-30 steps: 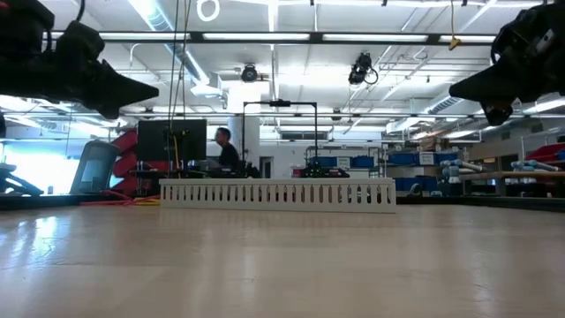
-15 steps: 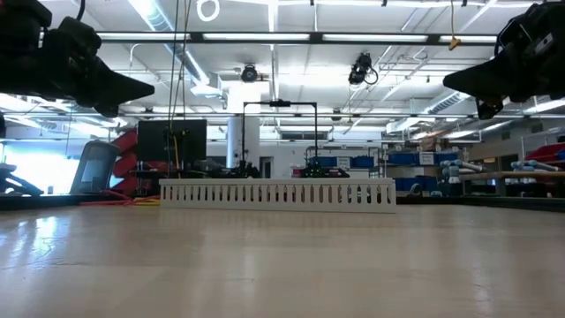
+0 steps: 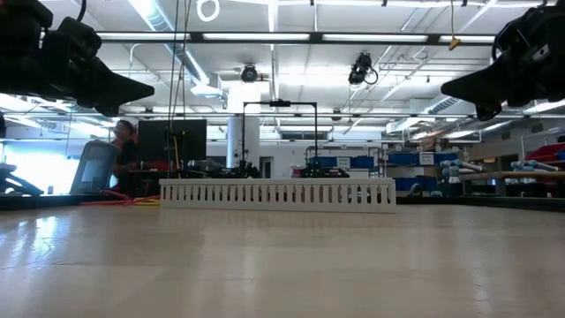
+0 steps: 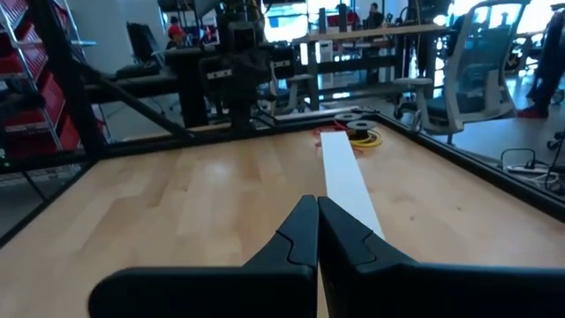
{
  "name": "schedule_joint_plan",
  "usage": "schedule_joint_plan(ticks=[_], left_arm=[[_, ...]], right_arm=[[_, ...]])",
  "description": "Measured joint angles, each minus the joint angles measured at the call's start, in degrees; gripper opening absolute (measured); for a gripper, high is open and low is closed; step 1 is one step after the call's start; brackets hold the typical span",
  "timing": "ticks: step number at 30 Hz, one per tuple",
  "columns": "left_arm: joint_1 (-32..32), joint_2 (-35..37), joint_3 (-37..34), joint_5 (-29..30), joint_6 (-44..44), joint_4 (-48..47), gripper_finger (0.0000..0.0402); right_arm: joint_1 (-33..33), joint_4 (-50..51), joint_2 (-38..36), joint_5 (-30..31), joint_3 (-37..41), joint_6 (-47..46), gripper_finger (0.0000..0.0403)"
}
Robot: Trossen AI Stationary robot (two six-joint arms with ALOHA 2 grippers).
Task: Ziptie cables
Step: Return to Home Position
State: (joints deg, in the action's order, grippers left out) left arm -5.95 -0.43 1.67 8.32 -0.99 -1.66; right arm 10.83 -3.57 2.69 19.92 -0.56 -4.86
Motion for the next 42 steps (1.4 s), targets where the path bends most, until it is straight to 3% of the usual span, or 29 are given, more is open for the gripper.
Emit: schedule_joint_plan(ticks=[5, 13, 34, 42], left_arm=[[-0.04, 0.00, 0.00, 0.12, -0.69, 0.01, 0.0018], [-0.04, -0.33, 0.02, 7.12, -4.70, 0.60, 0.0020], [-0.04, -0.33, -0.26, 7.52, -4.86, 5.16, 0.0021], [-0.03, -0.33, -0.22, 7.50, -7.53, 5.41, 0.0021]], right_arm=[[-0.02, 0.02, 1.85, 0.03, 0.02, 1.04, 0.0000], [-0.13, -0.21, 2.74, 0.28, 0.04, 3.08, 0.0000], [-0.13, -0.83, 2.71, 0.36, 0.09, 5.03, 0.0000], [-0.15, -1.03, 2.69, 4.46, 0.09, 4.48, 0.0000]])
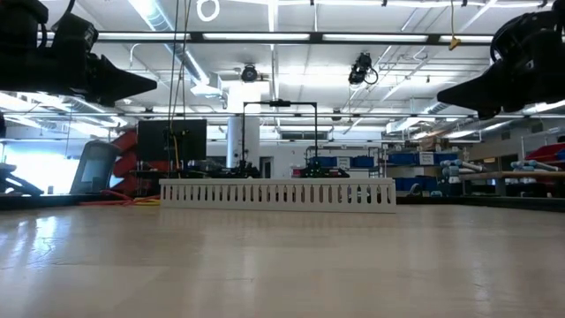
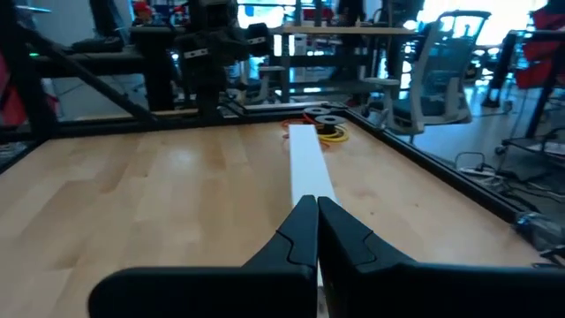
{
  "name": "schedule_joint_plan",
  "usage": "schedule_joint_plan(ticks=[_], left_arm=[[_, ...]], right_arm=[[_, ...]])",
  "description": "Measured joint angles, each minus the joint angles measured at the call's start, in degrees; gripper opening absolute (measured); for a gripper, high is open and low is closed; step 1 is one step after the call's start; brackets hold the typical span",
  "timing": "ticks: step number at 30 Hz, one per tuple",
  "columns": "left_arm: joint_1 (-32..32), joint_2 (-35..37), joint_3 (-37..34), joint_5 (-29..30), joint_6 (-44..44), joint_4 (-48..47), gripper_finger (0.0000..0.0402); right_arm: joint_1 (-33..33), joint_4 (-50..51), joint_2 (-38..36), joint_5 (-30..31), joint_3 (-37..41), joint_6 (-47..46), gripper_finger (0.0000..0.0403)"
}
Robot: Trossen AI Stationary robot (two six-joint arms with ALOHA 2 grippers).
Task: Ziptie cables
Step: Return to Home Position
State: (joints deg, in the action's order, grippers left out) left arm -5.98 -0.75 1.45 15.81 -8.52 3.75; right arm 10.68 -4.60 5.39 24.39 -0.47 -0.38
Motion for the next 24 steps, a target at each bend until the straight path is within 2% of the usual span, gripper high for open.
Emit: schedule_joint_plan(ticks=[5, 10, 24], left_arm=[[0.00, 0.00, 0.02, 0.22, 0.04, 0.09, 0.0021], [-0.01, 0.00, 0.04, 3.10, 0.09, 0.14, 0.0021], [0.00, 0.00, 0.11, 3.79, 0.02, 0.20, 0.0021]], right_arm=[[0.01, -0.02, 0.00, 3.50, 0.00, -0.03, 0.0000], [0.00, -0.02, 0.00, 9.14, 0.00, 0.50, 0.0000], [0.00, -0.02, 0.00, 9.00, 0.02, 0.98, 0.0000]])
